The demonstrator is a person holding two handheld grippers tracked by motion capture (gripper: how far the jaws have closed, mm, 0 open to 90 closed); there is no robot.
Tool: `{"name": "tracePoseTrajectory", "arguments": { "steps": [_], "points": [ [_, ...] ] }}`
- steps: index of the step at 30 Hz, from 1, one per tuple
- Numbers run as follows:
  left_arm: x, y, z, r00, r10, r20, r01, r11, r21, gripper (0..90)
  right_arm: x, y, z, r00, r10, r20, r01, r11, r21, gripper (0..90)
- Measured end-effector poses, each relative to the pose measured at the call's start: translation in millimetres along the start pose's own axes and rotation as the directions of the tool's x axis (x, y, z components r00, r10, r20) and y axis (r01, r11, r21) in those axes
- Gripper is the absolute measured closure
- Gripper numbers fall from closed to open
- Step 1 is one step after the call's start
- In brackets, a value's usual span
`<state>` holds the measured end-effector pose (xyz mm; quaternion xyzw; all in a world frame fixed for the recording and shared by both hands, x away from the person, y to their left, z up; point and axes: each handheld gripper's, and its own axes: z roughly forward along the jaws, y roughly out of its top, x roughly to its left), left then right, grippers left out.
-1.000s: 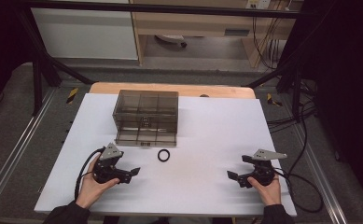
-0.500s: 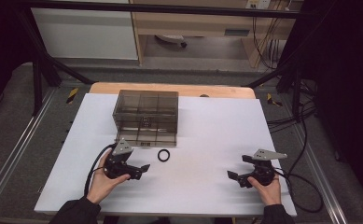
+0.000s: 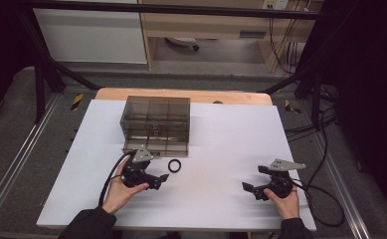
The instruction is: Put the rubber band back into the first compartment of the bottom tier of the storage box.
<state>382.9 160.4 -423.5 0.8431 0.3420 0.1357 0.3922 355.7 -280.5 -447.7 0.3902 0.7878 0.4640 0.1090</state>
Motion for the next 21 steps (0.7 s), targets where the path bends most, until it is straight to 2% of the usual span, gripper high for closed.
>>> {"name": "tracePoseTrajectory", "arguments": {
  "steps": [13, 21],
  "points": [
    [-2.6, 12.3, 18.8, 0.9999, -0.013, 0.004, 0.013, 0.9998, 0.017, 9.0, -0.1, 0.0, 0.8, 1.0, 0.003, 0.001, -0.003, 1.0, 0.005, 0.8],
    [-3.6, 15.3, 28.6, 0.9998, -0.013, -0.016, 0.014, 0.9991, 0.04, 13.2, 0.0, -0.1, 1.1, 1.0, 0.003, 0.0, -0.003, 1.0, 0.006, 0.8]
  ]
}}
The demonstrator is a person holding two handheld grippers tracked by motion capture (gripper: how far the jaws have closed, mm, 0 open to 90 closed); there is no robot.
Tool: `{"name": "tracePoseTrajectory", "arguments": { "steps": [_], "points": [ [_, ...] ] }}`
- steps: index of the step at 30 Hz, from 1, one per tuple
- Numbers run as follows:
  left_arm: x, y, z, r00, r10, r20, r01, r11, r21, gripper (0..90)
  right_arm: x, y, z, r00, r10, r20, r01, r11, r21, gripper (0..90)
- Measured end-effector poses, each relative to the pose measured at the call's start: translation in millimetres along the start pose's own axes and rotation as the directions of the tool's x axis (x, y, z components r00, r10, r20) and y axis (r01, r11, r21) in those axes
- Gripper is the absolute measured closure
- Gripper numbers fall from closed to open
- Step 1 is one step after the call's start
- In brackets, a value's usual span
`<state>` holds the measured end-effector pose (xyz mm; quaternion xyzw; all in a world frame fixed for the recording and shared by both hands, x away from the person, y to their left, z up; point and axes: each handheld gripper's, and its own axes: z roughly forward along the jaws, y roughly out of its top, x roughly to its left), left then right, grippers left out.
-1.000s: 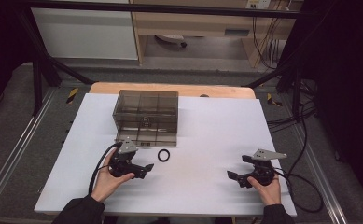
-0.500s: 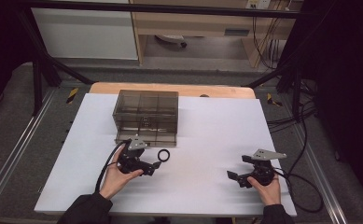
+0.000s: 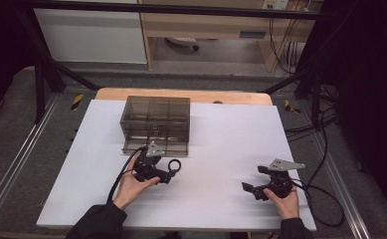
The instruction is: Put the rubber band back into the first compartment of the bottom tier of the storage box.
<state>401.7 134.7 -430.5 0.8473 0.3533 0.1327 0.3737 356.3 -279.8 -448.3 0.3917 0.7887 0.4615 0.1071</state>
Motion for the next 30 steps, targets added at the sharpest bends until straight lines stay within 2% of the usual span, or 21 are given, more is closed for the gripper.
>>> {"name": "tracePoseTrajectory", "arguments": {
  "steps": [16, 30],
  "points": [
    [3.0, 0.3, 13.4, 0.9988, -0.027, -0.04, 0.028, 0.9993, 0.026, 29.9, 0.2, -0.2, 1.2, 1.0, -0.001, -0.003, 0.001, 1.0, 0.008, 0.8],
    [0.7, 0.7, 17.0, 0.9973, -0.055, -0.05, 0.056, 0.9983, 0.018, 50.4, 0.0, -0.2, 1.5, 1.0, -0.002, -0.004, 0.002, 1.0, 0.007, 0.8]
  ]
}}
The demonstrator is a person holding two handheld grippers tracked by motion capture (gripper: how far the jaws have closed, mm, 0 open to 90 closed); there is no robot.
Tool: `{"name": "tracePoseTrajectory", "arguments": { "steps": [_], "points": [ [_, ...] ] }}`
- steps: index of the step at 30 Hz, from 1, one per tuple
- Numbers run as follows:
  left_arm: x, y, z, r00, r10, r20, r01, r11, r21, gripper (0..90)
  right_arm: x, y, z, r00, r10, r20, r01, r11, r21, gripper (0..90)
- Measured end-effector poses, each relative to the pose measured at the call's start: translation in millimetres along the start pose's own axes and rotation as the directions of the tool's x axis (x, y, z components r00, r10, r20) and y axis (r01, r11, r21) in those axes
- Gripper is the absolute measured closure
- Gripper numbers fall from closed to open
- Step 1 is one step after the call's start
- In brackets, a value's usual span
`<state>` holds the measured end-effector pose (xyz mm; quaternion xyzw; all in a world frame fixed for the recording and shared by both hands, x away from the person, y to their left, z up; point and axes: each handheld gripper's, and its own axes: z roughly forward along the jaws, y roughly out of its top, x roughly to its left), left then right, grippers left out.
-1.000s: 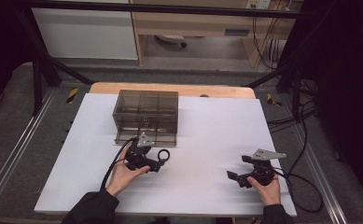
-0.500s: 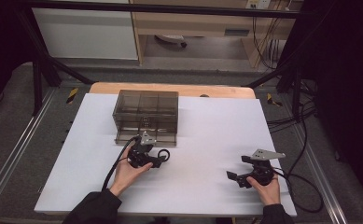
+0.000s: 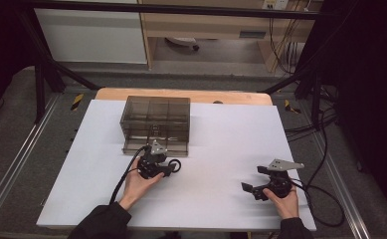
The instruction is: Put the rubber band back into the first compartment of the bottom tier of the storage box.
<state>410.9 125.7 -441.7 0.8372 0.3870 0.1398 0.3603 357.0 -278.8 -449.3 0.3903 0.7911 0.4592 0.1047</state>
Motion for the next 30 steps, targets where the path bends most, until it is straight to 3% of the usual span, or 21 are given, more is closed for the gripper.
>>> {"name": "tracePoseTrajectory", "arguments": {
  "steps": [12, 30],
  "points": [
    [0.5, -1.1, 4.2, 0.9998, -0.017, -0.01, 0.017, 0.9999, 0.002, 67.4, -0.1, 0.1, 0.0, 1.0, -0.002, -0.003, 0.002, 1.0, 0.001, 0.8],
    [2.1, -1.3, 4.8, 0.9993, -0.02, -0.03, 0.02, 0.9997, 0.01, 81.5, -0.1, 0.1, 0.2, 1.0, -0.002, -0.001, 0.002, 1.0, 0.002, 0.8]
  ]
}}
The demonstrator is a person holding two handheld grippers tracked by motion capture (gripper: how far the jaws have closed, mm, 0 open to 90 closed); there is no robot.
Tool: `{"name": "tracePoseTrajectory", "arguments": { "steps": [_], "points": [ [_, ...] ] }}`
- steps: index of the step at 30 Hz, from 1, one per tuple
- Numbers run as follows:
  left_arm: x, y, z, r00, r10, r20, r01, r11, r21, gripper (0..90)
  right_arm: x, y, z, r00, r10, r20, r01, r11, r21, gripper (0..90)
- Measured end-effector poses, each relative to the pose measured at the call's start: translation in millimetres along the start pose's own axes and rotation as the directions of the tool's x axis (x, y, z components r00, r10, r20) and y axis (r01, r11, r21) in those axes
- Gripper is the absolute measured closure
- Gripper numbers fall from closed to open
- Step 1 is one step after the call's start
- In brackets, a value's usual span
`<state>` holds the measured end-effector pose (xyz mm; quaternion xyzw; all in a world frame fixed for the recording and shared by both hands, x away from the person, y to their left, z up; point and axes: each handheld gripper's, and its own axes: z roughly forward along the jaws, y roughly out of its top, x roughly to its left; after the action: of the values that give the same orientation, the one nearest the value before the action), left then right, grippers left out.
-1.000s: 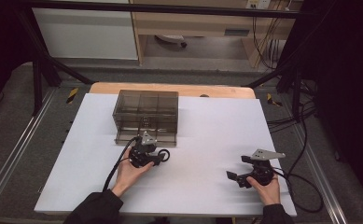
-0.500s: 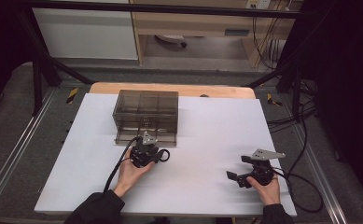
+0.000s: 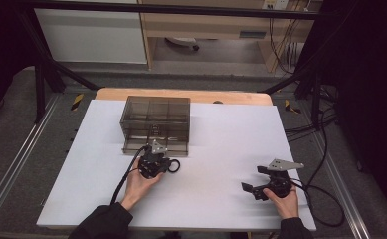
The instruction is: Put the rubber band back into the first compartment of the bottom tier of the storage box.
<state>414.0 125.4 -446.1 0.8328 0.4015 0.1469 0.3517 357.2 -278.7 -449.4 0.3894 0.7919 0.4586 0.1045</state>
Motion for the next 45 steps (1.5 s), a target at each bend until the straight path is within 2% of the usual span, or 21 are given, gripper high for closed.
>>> {"name": "tracePoseTrajectory", "arguments": {
  "steps": [25, 45],
  "points": [
    [-0.9, -0.4, -0.4, 0.9997, 0.024, 0.009, -0.025, 0.9997, 0.005, 86.7, -0.2, 0.0, 0.0, 1.0, -0.002, -0.001, 0.002, 1.0, 0.001, 0.8],
    [-1.7, 1.5, -13.2, 0.9984, 0.041, 0.038, -0.041, 0.9991, -0.016, 87.4, -0.1, -0.1, 0.1, 1.0, -0.003, -0.001, 0.003, 1.0, 0.002, 0.8]
  ]
}}
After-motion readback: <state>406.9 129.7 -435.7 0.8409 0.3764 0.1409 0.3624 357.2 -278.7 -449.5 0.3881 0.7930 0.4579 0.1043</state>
